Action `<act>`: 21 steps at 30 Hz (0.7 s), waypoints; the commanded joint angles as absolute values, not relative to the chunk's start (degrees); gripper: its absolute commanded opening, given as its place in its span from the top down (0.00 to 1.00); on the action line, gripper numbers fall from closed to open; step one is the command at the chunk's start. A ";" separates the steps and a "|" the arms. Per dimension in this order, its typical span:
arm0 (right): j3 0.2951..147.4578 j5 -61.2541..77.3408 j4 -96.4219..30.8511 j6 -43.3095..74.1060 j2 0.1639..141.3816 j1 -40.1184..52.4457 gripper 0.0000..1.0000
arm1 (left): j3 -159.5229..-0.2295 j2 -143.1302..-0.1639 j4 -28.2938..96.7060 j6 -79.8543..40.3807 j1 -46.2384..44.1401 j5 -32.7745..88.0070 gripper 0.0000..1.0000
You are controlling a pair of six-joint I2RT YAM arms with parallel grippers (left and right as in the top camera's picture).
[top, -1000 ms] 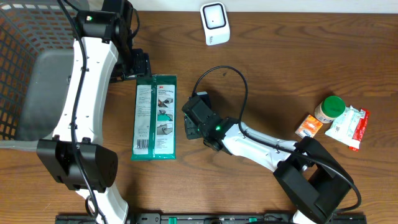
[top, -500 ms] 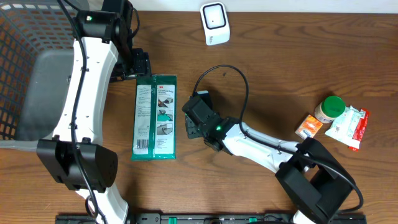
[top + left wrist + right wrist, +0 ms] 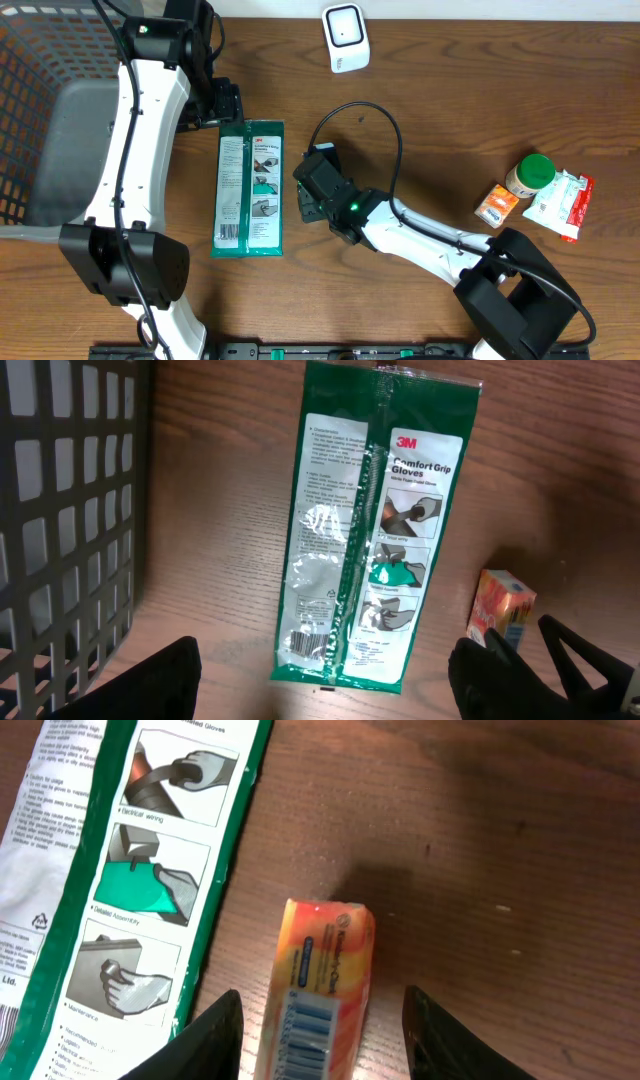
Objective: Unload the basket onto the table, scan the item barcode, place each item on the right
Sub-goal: 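Lower the right gripper and close it on the orange tissue pack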
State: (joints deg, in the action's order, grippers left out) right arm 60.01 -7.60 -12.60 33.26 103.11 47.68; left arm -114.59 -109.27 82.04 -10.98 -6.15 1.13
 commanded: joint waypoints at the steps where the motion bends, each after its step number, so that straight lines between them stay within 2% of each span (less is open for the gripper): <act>1: 60.84 -8.97 -12.86 32.51 102.02 48.27 0.54 | -114.43 -108.25 82.15 -11.92 -6.07 0.62 0.20; 15: 60.73 -9.89 -13.65 32.49 102.78 48.42 0.60 | -114.43 -108.25 82.28 -11.92 -6.07 0.62 0.20; 21: 60.64 -10.09 -13.61 32.51 102.78 48.42 0.60 | -114.43 -108.25 82.24 -11.94 -6.07 0.62 0.20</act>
State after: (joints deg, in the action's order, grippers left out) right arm 60.01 -8.73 -13.67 33.01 103.11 47.99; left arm -114.59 -109.27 82.08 -10.98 -6.15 1.13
